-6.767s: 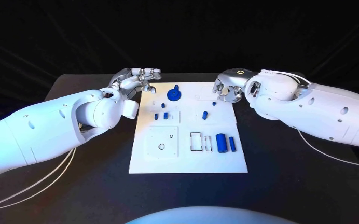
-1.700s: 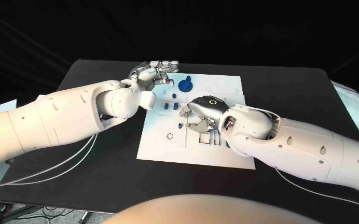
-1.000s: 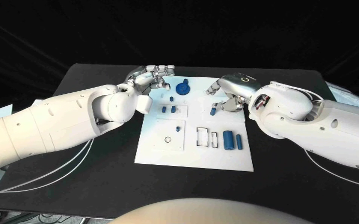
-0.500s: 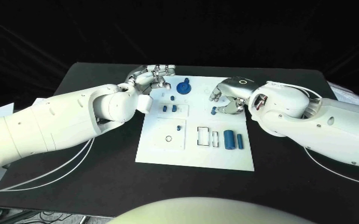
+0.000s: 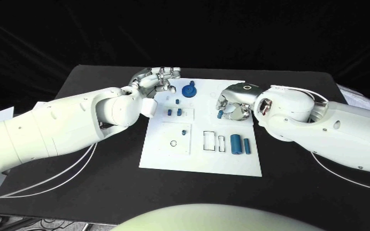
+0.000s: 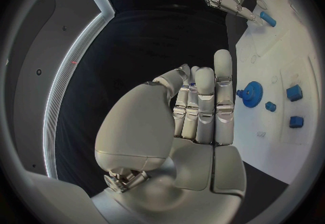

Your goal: Assemble the parts on the task board

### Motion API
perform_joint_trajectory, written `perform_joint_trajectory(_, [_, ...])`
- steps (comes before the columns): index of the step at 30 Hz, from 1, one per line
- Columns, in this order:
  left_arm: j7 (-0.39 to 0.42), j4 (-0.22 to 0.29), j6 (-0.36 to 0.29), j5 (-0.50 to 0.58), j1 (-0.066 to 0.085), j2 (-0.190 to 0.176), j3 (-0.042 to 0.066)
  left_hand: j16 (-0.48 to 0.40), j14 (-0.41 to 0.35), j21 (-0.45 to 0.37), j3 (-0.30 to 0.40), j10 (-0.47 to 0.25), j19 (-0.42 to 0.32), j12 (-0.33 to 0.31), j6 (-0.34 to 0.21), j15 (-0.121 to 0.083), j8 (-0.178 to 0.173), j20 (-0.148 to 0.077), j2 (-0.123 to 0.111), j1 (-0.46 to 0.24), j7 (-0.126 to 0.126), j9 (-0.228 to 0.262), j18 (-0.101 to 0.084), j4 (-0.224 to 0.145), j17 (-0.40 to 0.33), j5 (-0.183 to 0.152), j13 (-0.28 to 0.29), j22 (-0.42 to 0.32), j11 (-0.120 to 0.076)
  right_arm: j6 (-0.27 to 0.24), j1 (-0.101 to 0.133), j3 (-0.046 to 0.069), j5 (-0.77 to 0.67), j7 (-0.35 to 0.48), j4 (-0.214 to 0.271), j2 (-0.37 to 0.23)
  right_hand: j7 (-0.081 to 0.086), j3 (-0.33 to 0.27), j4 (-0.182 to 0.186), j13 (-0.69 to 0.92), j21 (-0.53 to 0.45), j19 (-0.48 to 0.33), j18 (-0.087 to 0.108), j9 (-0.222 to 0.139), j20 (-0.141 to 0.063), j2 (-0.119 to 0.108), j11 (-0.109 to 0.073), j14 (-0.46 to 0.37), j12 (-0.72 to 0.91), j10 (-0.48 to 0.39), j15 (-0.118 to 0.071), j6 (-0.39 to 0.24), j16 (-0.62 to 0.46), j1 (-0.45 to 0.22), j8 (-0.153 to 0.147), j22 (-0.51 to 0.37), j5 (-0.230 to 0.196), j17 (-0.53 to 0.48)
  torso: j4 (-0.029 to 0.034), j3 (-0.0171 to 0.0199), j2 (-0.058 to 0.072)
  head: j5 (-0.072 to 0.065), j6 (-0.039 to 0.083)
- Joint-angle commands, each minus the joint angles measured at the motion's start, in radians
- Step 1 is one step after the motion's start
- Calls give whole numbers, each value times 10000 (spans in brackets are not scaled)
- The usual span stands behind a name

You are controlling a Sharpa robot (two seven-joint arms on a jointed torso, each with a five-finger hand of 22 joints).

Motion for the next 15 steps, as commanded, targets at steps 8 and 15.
perform_joint_trajectory(8, [58,15,193,-52,-2,16,5,-28,-75,-64,-60,-63,3,68,-65,19,38,-24,84,4,15,-11,103,-23,-10,-8,11,-14,19,192,-92,-20,-171,103,-253,222,-61,275,46,4,140,138,-85,81,-64,271,-69,306,43,551,-136,466,157,23,189,158,-227,118,2,0,6,-17,-18])
perform_joint_trajectory(15, [51,13,199,-52,-2,15,5,-28,-75,-64,-60,-63,3,68,-65,19,38,-24,84,4,15,-11,103,-23,-10,-8,11,-14,19,209,-167,-31,-284,58,-435,317,-115,394,18,21,233,195,-103,132,-115,336,-143,325,16,843,-192,687,239,93,267,290,-293,201,5,3,2,-19,-50])
